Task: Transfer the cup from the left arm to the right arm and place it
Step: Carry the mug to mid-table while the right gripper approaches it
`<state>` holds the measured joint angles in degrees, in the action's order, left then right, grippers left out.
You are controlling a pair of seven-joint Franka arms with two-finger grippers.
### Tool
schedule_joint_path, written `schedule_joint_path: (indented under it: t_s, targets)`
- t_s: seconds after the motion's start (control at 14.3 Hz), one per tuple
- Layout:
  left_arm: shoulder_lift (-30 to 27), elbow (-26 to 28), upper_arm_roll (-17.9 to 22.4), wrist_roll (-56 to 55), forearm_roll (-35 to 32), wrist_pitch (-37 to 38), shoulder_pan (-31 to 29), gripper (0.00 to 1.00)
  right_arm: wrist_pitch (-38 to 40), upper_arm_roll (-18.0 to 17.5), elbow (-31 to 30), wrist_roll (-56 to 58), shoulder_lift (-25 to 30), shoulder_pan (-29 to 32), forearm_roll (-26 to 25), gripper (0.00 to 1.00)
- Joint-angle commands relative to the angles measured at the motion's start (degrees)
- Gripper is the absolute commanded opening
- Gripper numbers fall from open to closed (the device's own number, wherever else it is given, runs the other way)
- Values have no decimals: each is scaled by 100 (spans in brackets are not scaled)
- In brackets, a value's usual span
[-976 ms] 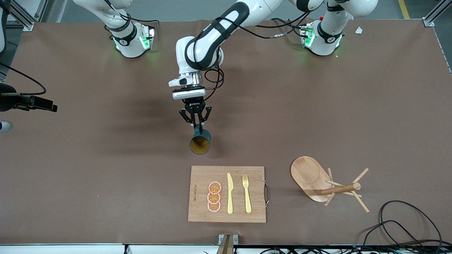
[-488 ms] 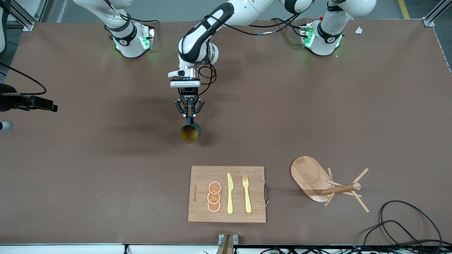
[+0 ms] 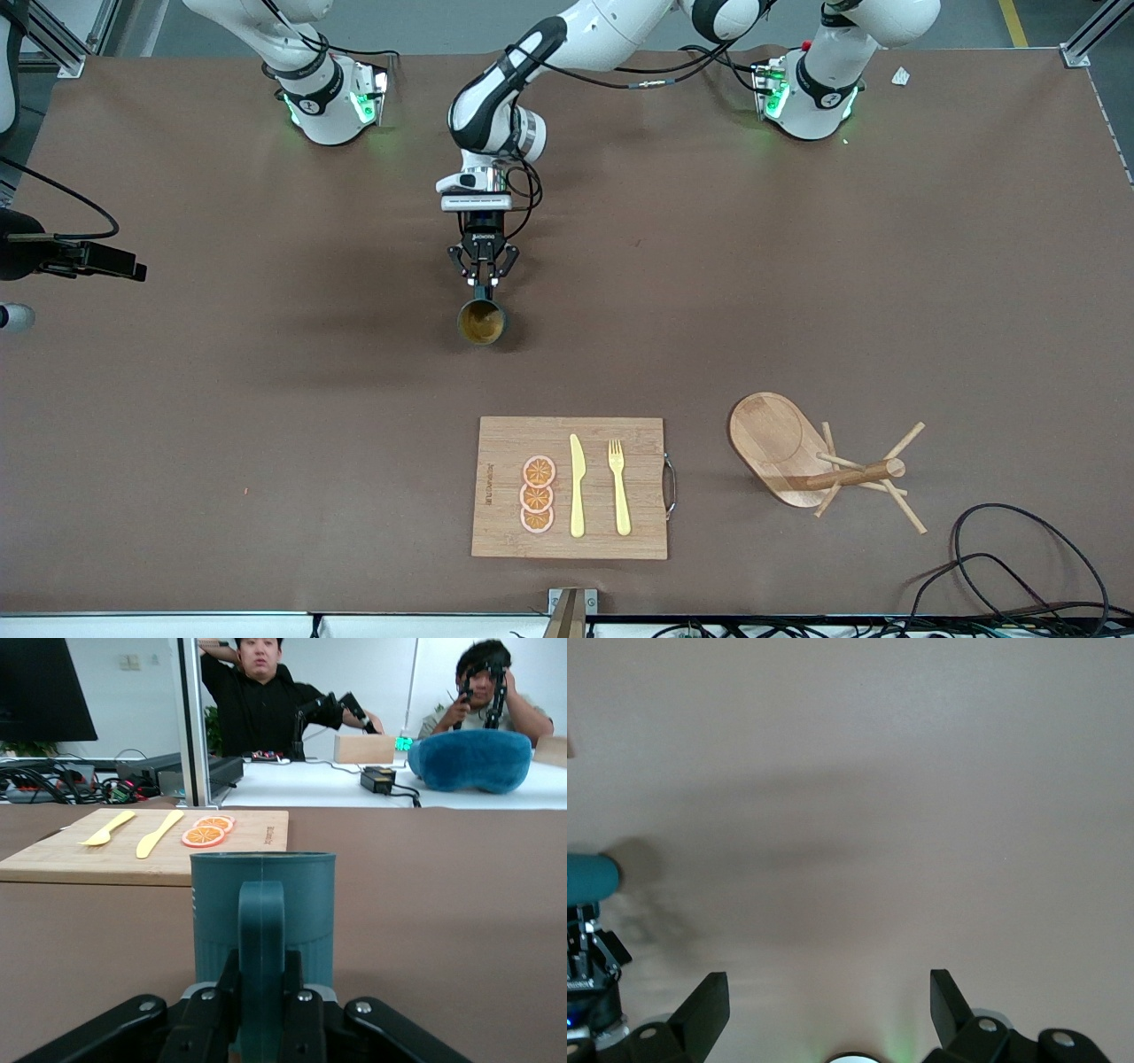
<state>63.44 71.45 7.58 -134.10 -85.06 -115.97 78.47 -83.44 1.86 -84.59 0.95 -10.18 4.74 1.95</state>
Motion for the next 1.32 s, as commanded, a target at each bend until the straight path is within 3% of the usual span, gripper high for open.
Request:
schedule_joint_path:
  t_s: [0.0, 0.21, 0.35, 0.56, 0.91, 1.25]
  targets:
    - [55, -17, -71, -204, -64, 206, 125, 14, 38, -45, -75, -472, 95, -35, 200, 100]
    - [55, 62, -169, -213, 33, 329, 142, 54, -119, -45, -250, -1113, 95, -376, 447, 100]
    - [29, 71, -178, -134, 103, 329, 151, 100, -382, -45, -382, -1692, 104, -780, 491, 100]
    - [-59, 45, -204, -72, 453, 329, 151, 100, -961, -45, -794, -2238, 95, -1387, 570, 100]
    - [-778, 27, -380, 524, 2193, 364, 142, 100, -2560, -45, -1866, -3162, 95, -2336, 684, 100]
    - [-1692, 141, -380, 1701, 3424, 1452, 81, 100, -3826, -54, -2579, -3163, -238, -2856, 684, 100]
